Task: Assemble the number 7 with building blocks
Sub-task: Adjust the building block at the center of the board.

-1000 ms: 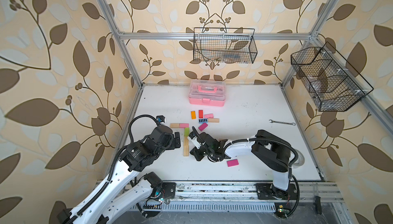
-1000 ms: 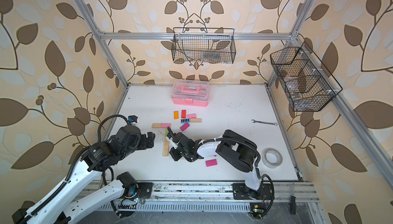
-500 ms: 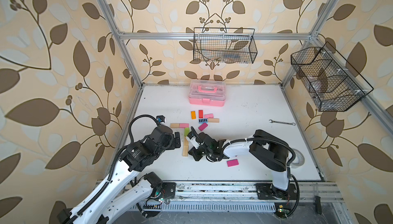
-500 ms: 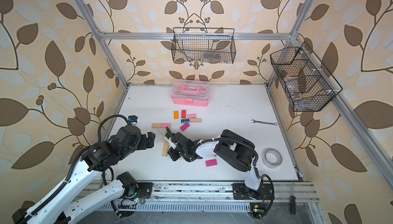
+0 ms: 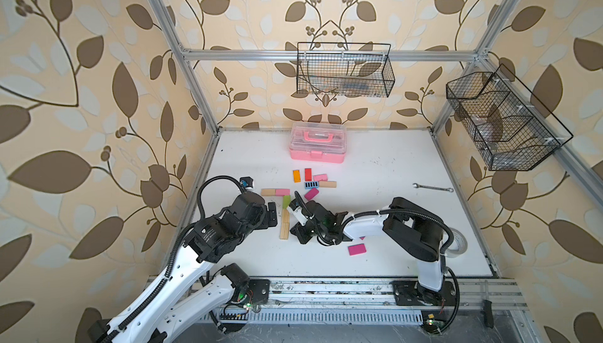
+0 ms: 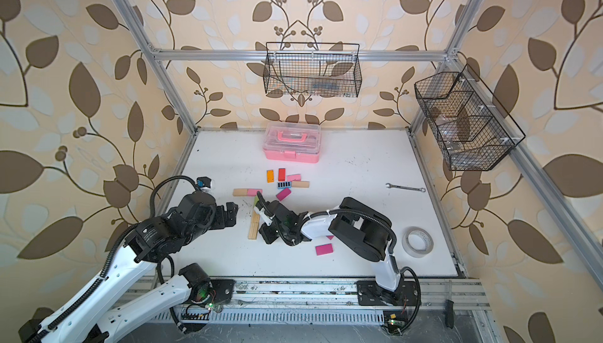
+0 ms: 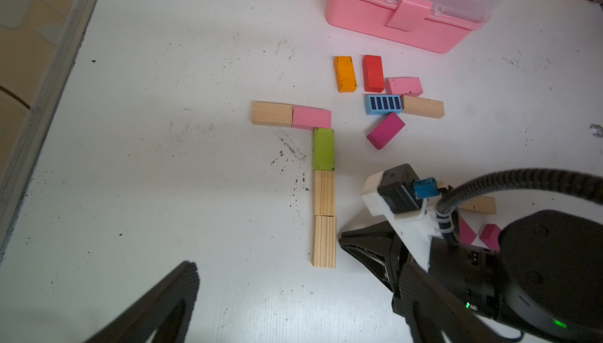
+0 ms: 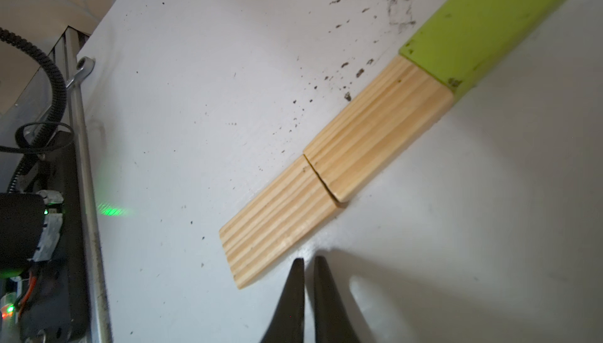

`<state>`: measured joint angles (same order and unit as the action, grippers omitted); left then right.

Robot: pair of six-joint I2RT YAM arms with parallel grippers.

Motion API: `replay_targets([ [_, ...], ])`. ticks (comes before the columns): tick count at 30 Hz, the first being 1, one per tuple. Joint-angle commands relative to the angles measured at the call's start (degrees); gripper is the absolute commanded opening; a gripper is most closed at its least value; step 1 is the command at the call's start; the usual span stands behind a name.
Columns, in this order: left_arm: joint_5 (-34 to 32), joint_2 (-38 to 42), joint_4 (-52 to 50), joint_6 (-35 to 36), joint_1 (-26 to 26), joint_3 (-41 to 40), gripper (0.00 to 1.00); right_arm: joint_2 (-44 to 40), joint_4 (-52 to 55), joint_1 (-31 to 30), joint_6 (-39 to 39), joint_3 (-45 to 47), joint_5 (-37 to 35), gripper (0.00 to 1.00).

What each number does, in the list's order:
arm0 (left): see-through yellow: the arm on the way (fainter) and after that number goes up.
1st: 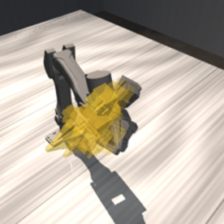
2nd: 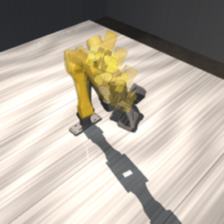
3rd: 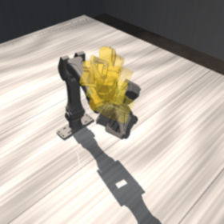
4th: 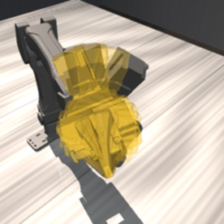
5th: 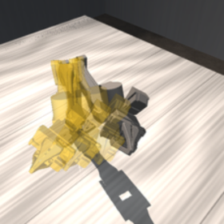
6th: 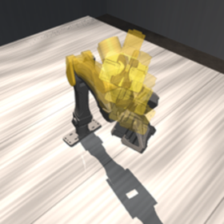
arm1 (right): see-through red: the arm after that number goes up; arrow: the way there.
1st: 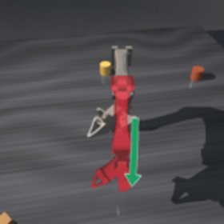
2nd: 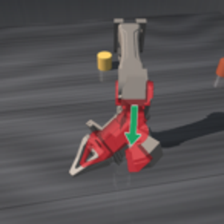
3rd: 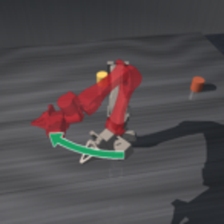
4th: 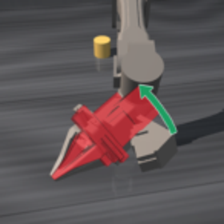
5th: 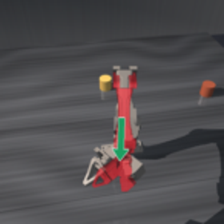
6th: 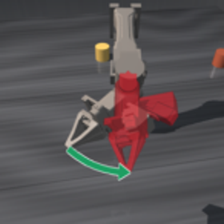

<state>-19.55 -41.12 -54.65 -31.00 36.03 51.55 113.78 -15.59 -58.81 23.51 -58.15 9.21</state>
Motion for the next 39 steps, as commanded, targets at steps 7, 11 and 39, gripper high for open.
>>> replay_targets([
  [7,-1.0,0.7,0.6,0.6,0.2,-0.4,0.99,2.1,1.1,0.5,-1.1,-2.6,0.0,0.11],
  [11,-1.0,0.6,0.6,0.6,0.1,-0.4,0.99,2.5,0.8,0.5,-1.1,-3.0,0.2,0.11],
  [39,-1.4,0.7,0.6,0.6,0.1,-0.4,0.99,-4.0,0.3,-0.3,-4.7,4.5,-3.8,0.21],
])
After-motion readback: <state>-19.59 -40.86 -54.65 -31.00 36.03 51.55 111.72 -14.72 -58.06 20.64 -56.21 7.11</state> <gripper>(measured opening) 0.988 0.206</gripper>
